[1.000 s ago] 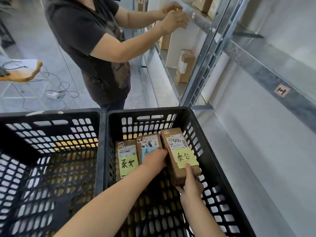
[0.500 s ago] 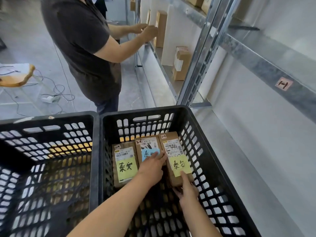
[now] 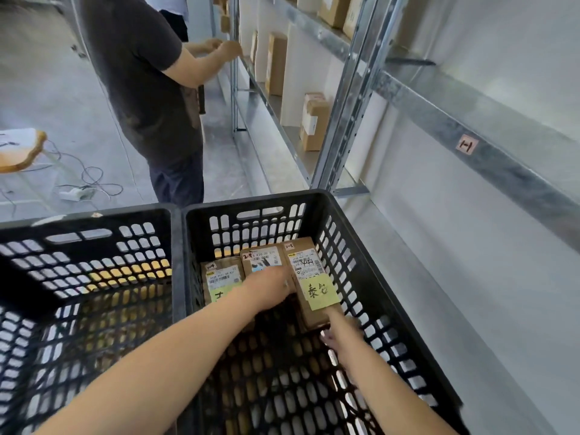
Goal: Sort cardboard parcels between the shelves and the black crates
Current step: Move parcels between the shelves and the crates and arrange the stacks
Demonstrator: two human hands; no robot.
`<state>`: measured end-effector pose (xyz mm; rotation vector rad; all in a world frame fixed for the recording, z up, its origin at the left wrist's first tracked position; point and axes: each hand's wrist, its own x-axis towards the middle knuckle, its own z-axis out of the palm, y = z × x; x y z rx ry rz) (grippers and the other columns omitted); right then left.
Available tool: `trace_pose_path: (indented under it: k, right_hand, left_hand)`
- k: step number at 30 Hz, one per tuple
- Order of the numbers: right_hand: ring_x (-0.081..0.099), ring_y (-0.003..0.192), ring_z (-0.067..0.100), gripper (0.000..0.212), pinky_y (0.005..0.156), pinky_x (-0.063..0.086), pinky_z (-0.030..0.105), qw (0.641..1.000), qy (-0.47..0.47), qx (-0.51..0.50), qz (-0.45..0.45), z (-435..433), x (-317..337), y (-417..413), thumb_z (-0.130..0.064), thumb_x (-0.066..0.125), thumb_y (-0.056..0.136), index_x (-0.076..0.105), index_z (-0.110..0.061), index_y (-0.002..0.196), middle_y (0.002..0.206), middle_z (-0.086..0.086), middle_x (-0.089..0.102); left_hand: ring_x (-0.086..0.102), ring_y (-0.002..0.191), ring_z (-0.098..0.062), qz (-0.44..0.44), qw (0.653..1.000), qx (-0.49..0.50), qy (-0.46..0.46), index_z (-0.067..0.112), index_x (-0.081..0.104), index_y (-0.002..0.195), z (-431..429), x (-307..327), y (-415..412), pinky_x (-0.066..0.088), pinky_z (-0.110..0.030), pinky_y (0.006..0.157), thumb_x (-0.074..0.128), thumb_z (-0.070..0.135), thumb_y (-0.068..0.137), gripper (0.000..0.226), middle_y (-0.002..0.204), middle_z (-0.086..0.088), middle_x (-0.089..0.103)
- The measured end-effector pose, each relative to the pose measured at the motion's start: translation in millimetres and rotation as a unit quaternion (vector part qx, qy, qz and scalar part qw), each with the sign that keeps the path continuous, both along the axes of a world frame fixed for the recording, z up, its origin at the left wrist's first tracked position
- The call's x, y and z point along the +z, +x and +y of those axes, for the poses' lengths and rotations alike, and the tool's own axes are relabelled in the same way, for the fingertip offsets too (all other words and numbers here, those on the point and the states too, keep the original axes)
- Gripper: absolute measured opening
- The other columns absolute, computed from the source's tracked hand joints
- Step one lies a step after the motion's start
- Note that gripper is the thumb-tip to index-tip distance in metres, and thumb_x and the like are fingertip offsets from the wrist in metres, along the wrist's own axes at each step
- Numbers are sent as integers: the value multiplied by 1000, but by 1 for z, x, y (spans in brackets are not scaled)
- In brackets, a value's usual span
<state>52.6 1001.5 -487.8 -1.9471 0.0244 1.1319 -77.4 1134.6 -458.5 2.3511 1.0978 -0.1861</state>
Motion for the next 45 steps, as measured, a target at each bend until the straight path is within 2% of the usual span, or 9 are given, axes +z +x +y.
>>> trace_pose_path:
  k: [3,6,9,12,17,26,34,39,45]
  right_hand:
    - [66,103,27,19,91,56,44,972,3,196,-133,-9,36,10,-16,53,95,60,-6,111,108,13,67]
    - [60,89,4,13,65,48,19,891,29,355,-280,-14,79,12,-25,55,98,61,-20,108,106,-5,63]
    - [56,88,-2,17,63,41,13,826,70,411,-379,-18,117,7,-29,53,100,58,-24,115,112,-7,62]
    - [60,88,1,29,68,50,18,764,93,457,-446,-30,151,-6,-33,52,100,54,-24,128,117,-6,60]
    - [53,114,16,40,80,44,28,674,103,460,-568,-66,185,-25,-32,52,99,48,-17,136,131,-1,54]
    - [47,123,19,40,98,46,34,637,143,460,-602,-148,198,-43,-31,47,100,46,-15,137,135,1,52]
    - [35,140,20,56,113,35,38,621,138,438,-636,-229,226,-66,-34,53,99,35,-16,149,151,2,41]
    - [37,138,20,56,111,37,39,627,128,391,-661,-274,251,-86,-35,55,97,36,-16,147,149,2,43]
    - [40,132,22,53,108,38,37,646,77,344,-677,-343,264,-128,-34,52,98,39,-13,145,144,4,46]
  left_hand:
    - [56,123,-24,-41,998,30,30,15,45,145,-4,28,-18,49,-37,98,49,19,97,48,142,-7,54]
    - [53,124,-26,-48,993,46,94,9,50,139,-21,61,-37,41,-38,107,49,22,97,44,137,-10,57]
    - [51,120,-25,-85,984,65,140,7,51,135,-45,88,-55,39,-36,106,50,21,96,41,133,-10,57]
    - [43,132,-23,-94,977,47,185,6,44,141,-72,111,-70,31,-36,114,52,22,96,48,144,-8,48]
    - [18,151,-19,-134,955,50,261,9,27,155,-124,142,-87,8,-35,125,52,24,99,63,162,-5,27]
    - [15,152,-16,-184,934,102,288,10,26,155,-227,158,-121,-1,-26,119,50,28,100,63,162,-5,26]
    - [10,153,-16,-174,937,64,296,10,23,156,-298,173,-134,2,-34,125,52,31,99,67,165,-4,21]
    - [10,153,-17,-212,928,30,305,10,23,156,-324,201,-142,2,-31,125,53,32,100,67,164,-4,21]
    - [17,152,-18,-216,943,-43,250,14,22,157,-371,215,-179,20,-36,123,51,33,101,66,165,-1,20]
